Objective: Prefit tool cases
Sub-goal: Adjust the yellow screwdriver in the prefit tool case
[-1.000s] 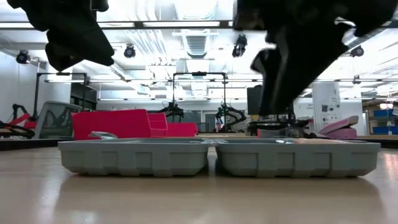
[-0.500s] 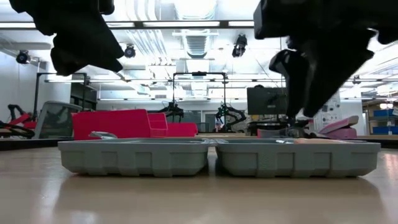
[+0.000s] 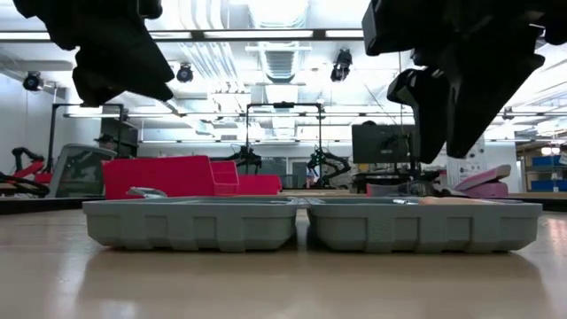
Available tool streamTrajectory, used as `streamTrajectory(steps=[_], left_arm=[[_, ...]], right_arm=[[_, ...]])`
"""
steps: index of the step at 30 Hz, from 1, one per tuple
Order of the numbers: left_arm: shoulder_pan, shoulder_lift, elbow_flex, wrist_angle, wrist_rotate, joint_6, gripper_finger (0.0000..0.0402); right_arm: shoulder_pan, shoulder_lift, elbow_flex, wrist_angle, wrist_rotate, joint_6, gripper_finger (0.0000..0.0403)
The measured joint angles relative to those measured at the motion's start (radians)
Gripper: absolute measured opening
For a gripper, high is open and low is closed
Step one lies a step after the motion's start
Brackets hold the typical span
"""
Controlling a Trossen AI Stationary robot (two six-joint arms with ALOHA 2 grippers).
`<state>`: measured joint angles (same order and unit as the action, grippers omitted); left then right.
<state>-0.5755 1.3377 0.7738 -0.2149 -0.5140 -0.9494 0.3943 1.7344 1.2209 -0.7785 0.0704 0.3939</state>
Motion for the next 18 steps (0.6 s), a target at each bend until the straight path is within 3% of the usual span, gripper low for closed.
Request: streamTrajectory(steps=[18], left_arm=[[0.003, -0.130, 0.000, -0.024, -0.012, 0.109, 0.0116]], right_arm=[[-0.041, 0.009, 0.025, -0.001, -0.041, -0.012, 0.0205]])
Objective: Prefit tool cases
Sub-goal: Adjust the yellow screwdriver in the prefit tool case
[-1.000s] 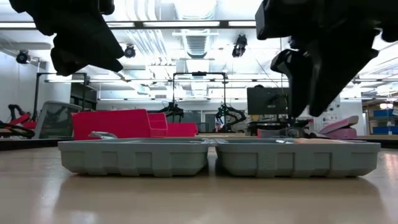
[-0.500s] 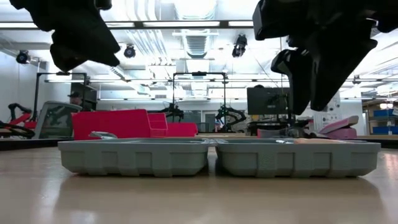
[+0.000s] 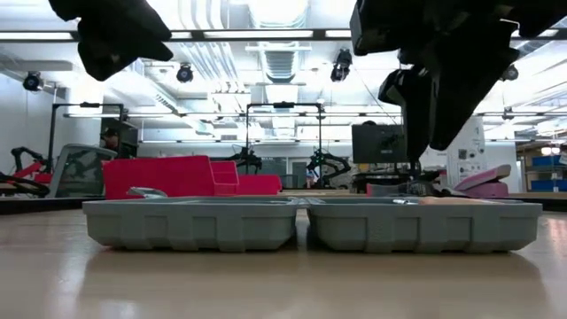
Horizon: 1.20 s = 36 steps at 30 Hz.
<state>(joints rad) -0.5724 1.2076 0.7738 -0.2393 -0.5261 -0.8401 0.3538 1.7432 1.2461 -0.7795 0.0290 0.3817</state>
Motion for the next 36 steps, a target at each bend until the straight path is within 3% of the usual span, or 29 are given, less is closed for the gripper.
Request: streamTrajectory(steps=[5, 11, 14, 23, 36], left_arm=[[0.000, -0.004, 0.000, 0.000, -0.007, 0.002, 0.0116], [-0.006, -0.006, 0.000, 0.004, 0.007, -0.009, 0.0116], [-0.014, -0.007, 0.000, 0.005, 0.013, -0.013, 0.0116], [-0.014, -0.007, 0.000, 0.008, 0.014, -0.018, 0.0116], [-0.016, -0.007, 0.000, 0.007, 0.018, -0.032, 0.0116]], right_arm=[[-0.007, 0.081, -0.008, 0.035, -0.007, -0.021, 0.0204], [-0.017, 0.223, -0.007, 0.081, -0.100, -0.060, 0.0204], [-0.020, 0.217, 0.004, 0.067, -0.110, -0.060, 0.0206], [-0.025, 0.085, 0.074, -0.041, 0.034, -0.059, 0.0204], [-0.007, 0.086, 0.086, -0.109, -0.014, -0.003, 0.0199]])
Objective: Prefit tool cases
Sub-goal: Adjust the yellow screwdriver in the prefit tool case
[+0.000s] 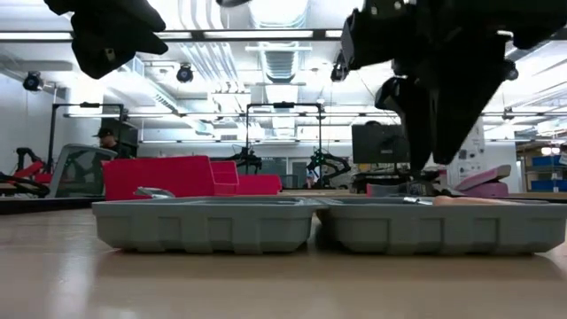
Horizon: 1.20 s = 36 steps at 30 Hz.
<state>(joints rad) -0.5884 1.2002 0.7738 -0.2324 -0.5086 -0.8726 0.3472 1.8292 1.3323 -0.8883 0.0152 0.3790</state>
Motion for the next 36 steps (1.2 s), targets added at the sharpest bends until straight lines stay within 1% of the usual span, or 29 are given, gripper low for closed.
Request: streamTrajectory(steps=[6, 11, 16, 23, 30, 36], left_arm=[[0.000, 0.000, 0.000, -0.001, 0.001, 0.000, 0.0115], [0.000, 0.000, 0.000, -0.002, 0.002, 0.000, 0.0117], [-0.002, 0.000, 0.000, 0.000, 0.002, 0.000, 0.0119], [-0.003, 0.000, 0.000, -0.005, 0.003, 0.000, 0.0113], [-0.004, 0.000, 0.000, -0.007, 0.003, 0.000, 0.0118], [-0.004, 0.000, 0.000, -0.009, 0.020, 0.000, 0.0116]], right_arm=[[0.004, 0.041, -0.012, 0.004, -0.029, 0.001, 0.0199], [0.004, 0.073, -0.039, 0.076, -0.050, -0.016, 0.0199], [0.002, 0.097, -0.041, 0.086, -0.054, -0.019, 0.0199], [0.004, 0.066, 0.003, 0.000, -0.042, -0.015, 0.0199], [0.006, 0.058, 0.066, -0.113, -0.044, -0.015, 0.0199], [0.006, 0.057, 0.098, -0.177, -0.049, -0.059, 0.0199]])
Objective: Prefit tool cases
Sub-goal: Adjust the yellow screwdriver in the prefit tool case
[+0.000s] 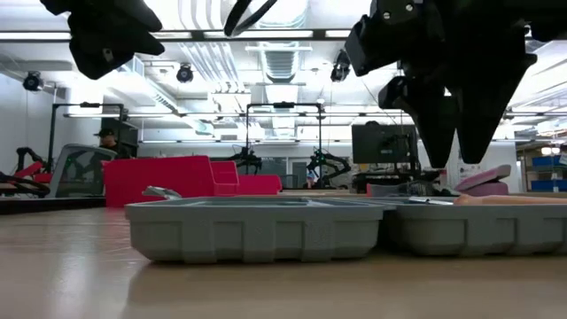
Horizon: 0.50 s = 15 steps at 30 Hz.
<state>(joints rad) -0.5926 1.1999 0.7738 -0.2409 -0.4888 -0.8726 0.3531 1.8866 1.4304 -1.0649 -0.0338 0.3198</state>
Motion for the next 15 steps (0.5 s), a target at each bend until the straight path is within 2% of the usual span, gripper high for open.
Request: streamTrajectory(steps=[9, 15], left_arm=[[0.000, 0.000, 0.000, -0.002, 0.003, 0.000, 0.0120], [0.000, -0.001, 0.000, -0.002, 0.003, 0.000, 0.0114]], right_arm=[[0.000, -0.001, -0.020, 0.010, 0.000, -0.025, 0.0199], [0.000, 0.010, -0.157, 0.224, -0.070, -0.014, 0.0199]])
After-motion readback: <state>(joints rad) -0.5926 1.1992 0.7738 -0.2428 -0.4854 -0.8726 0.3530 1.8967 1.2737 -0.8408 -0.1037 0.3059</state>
